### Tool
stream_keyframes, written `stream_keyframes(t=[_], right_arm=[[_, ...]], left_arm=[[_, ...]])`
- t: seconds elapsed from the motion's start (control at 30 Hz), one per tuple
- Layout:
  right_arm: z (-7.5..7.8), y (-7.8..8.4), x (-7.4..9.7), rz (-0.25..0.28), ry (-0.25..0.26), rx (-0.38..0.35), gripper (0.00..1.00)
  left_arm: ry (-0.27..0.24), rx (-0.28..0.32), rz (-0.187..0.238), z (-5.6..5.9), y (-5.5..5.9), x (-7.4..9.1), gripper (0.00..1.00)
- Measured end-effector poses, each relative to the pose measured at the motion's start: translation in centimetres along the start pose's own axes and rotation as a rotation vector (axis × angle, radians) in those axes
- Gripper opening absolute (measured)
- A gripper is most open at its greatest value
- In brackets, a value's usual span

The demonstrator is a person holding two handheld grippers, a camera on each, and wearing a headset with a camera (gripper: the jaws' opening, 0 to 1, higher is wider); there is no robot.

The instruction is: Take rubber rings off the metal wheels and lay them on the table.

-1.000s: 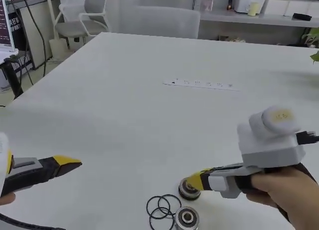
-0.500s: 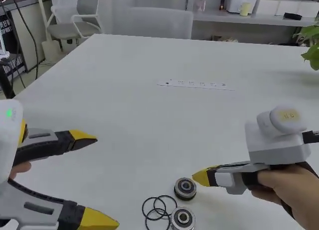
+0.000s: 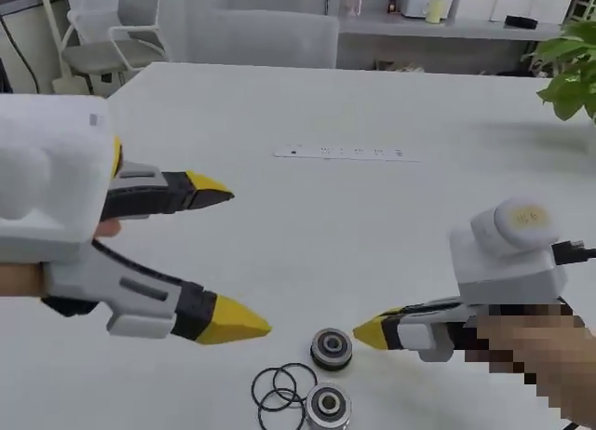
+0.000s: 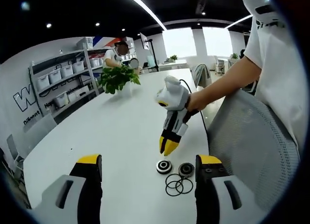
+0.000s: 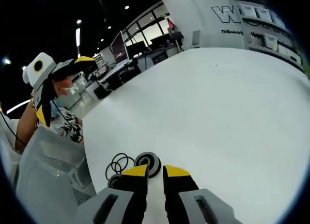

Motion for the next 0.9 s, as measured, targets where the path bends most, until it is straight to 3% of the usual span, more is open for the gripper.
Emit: stream_keyframes(t=[0.17,0.4,0.73,0.9], right_arm=[[0.0,0.6,-0.5,-0.028,0.002,0.058,0.13],[0.0,0.9,-0.9,-0.035,0.001,0.121,0.19],[-0.3,1.3,-1.4,-0.05,-0.009,0.179,0.27],[-0.4,1.7,-1.7,-0.074,-0.006,0.213,0.26]], left_arm=[[0.031,-0.01,0.03,-0.5,-1.2,-2.4,0.71],[0.058,-0.013,0.035,-0.5,-1.3,-5.1,0.69],[0.082,0.041,0.008,0.1,1.1,-8.5,0.57],[0.076,0.063,-0.014,1.0,3.3,-10.0,0.51]])
Point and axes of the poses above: the centre of the closed fingertips' face, and the gripper's own axes: x roughly backward along the fingers, z roughly to its right, y roughly out of its underside, the point moved 3 cm from there along x, roughly backward along the fingers, and after that the axes turned 6 degrees about -z, right-handed, at the moved point
